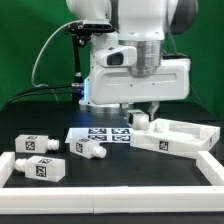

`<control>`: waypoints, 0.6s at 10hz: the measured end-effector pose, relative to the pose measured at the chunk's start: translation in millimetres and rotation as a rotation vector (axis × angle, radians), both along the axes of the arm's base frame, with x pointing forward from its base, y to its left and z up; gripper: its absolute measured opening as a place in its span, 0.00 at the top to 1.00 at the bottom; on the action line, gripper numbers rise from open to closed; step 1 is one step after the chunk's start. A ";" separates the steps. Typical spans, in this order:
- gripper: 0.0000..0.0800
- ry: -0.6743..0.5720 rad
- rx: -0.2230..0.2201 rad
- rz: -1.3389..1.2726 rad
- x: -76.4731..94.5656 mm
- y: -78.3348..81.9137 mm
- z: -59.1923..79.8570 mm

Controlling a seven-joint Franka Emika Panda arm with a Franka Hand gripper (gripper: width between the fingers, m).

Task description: Assemble one leg

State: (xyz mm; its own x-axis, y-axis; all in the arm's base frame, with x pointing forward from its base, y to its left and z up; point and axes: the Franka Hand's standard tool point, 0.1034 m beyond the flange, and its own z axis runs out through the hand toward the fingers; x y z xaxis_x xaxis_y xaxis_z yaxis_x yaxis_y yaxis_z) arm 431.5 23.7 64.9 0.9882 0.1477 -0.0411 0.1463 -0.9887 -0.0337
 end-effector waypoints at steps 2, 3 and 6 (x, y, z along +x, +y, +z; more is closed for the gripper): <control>0.64 -0.001 0.008 -0.032 1.2 -4.4 -1.2; 0.64 0.001 0.008 -0.031 0.5 -4.4 -1.7; 0.64 -0.006 0.014 0.040 -11.3 -37.1 -15.9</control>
Offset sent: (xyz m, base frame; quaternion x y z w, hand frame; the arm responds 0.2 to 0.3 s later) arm 0.0000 0.0000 0.0000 0.0000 0.0000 0.0000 1.0000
